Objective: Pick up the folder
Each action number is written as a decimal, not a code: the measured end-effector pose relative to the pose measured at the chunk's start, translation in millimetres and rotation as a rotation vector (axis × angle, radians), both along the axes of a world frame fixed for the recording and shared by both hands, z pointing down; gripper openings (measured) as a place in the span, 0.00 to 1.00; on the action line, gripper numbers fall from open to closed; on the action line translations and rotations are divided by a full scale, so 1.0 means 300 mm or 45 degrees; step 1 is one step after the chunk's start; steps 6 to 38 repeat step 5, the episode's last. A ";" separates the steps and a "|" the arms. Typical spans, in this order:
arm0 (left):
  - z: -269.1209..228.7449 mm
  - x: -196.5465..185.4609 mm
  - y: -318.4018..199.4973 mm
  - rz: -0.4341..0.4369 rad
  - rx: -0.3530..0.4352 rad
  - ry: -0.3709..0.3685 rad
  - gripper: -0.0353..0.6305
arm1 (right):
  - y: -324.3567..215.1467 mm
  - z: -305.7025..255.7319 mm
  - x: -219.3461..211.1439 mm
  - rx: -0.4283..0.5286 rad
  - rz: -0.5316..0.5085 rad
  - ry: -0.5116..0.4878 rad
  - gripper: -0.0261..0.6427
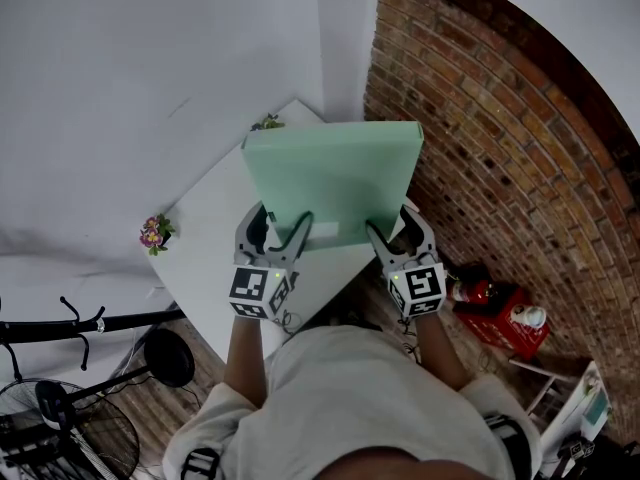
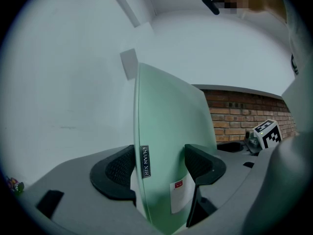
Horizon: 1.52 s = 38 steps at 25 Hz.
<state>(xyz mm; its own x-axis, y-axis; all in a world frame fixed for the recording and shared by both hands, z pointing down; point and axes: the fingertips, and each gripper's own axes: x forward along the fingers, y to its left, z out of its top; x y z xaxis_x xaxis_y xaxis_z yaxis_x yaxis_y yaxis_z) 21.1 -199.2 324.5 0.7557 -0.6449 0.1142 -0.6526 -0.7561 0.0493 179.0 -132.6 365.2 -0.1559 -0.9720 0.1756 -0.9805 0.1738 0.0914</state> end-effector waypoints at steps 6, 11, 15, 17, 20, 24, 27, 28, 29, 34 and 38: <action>0.002 -0.003 0.002 0.000 -0.006 -0.001 0.54 | 0.003 0.001 -0.003 -0.003 0.001 -0.003 0.47; 0.002 -0.003 0.002 0.000 -0.006 -0.001 0.54 | 0.003 0.001 -0.003 -0.003 0.001 -0.003 0.47; 0.002 -0.003 0.002 0.000 -0.006 -0.001 0.54 | 0.003 0.001 -0.003 -0.003 0.001 -0.003 0.47; 0.002 -0.003 0.002 0.000 -0.006 -0.001 0.54 | 0.003 0.001 -0.003 -0.003 0.001 -0.003 0.47; 0.002 -0.003 0.002 0.000 -0.006 -0.001 0.54 | 0.003 0.001 -0.003 -0.003 0.001 -0.003 0.47; 0.002 -0.003 0.002 0.000 -0.006 -0.001 0.54 | 0.003 0.001 -0.003 -0.003 0.001 -0.003 0.47; 0.002 -0.003 0.002 0.000 -0.006 -0.001 0.54 | 0.003 0.001 -0.003 -0.003 0.001 -0.003 0.47; 0.002 -0.003 0.002 0.000 -0.006 -0.001 0.54 | 0.003 0.001 -0.003 -0.003 0.001 -0.003 0.47; 0.002 -0.003 0.002 0.000 -0.006 -0.001 0.54 | 0.003 0.001 -0.003 -0.003 0.001 -0.003 0.47; 0.002 -0.003 0.002 0.000 -0.006 -0.001 0.54 | 0.003 0.001 -0.003 -0.003 0.001 -0.003 0.47; 0.002 -0.003 0.002 0.000 -0.006 -0.001 0.54 | 0.003 0.001 -0.003 -0.003 0.001 -0.003 0.47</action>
